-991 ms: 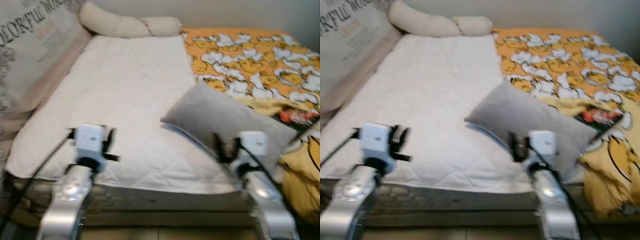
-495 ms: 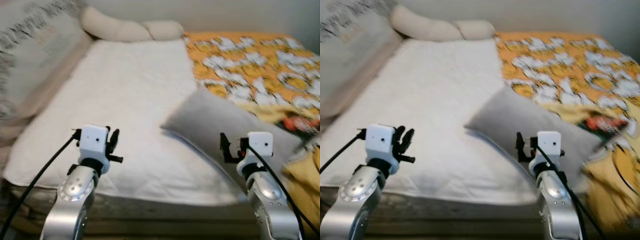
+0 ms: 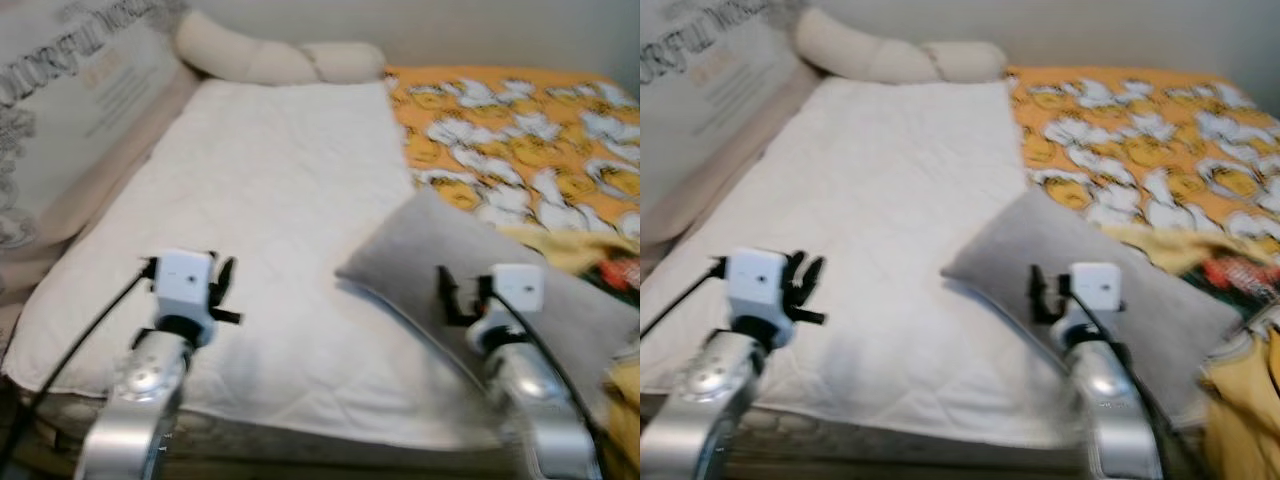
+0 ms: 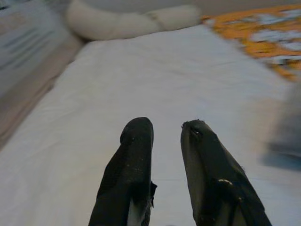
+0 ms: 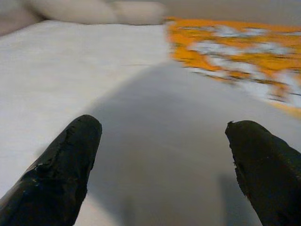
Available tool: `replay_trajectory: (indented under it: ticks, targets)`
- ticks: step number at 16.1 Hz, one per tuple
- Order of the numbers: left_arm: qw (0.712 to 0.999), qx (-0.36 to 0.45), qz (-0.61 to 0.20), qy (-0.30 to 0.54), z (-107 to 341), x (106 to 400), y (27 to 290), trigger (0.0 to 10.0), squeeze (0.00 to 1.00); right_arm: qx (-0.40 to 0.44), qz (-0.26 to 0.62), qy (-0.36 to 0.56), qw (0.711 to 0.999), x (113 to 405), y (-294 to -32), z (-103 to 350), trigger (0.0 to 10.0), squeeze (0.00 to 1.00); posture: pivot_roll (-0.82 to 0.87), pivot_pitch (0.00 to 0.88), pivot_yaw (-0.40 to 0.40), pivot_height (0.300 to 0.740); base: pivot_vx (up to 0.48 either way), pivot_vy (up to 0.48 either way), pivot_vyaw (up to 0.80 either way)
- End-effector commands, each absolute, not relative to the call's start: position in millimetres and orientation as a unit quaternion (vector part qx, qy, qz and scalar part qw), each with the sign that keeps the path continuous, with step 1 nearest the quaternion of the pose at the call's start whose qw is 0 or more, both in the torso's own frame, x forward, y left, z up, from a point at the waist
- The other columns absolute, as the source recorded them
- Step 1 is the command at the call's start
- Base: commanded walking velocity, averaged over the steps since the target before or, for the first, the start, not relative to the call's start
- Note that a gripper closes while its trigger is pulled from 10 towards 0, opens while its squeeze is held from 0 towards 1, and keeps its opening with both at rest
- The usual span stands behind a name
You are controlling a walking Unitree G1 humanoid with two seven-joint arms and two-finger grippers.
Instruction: Clean up the room
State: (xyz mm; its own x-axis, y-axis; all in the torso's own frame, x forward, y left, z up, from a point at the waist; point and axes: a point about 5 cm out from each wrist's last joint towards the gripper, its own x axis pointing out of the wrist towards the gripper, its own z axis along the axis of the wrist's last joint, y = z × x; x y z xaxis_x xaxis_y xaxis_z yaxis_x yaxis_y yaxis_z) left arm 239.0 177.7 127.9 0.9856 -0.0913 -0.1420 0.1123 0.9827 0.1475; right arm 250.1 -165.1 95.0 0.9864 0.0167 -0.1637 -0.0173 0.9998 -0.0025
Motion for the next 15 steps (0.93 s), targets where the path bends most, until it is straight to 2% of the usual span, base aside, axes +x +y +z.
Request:
replay_trajectory:
  ticks: [1, 10, 14, 15]
  targets:
    - [0.993, 0.073, -0.056, 0.069, 127.4, 239.5, 175.7, 10.0, 0.00, -0.006, 0.005, 0.079, 0.997, 250.2, -169.4, 96.7, 10.0, 0.00, 0.03, 0.000, -0.007, 0.740, 0.289, 0.000, 0.00]
    - [0.993, 0.073, -0.055, 0.068, 128.1, 242.3, 174.9, 10.0, 0.00, -0.006, 0.005, 0.079, 0.997, 252.3, -170.4, 97.0, 10.0, 0.00, 0.02, 0.000, -0.005, 0.740, 0.271, 0.000, 0.00]
    - [0.993, 0.074, -0.059, 0.069, 127.7, 244.3, 172.2, 10.0, 0.00, -0.021, 0.015, 0.080, 0.996, 254.6, -171.0, 99.3, 10.0, 0.00, 0.02, 0.000, 0.001, 0.740, 0.000, 0.000, 0.00]
    - [0.990, 0.077, -0.097, 0.072, 127.0, 245.7, 164.9, 10.0, 0.00, -0.066, 0.032, 0.088, 0.993, 262.5, -179.0, 105.2, 10.0, 0.00, 0.01, 0.000, 0.001, 0.740, 0.000, 0.000, 0.00]
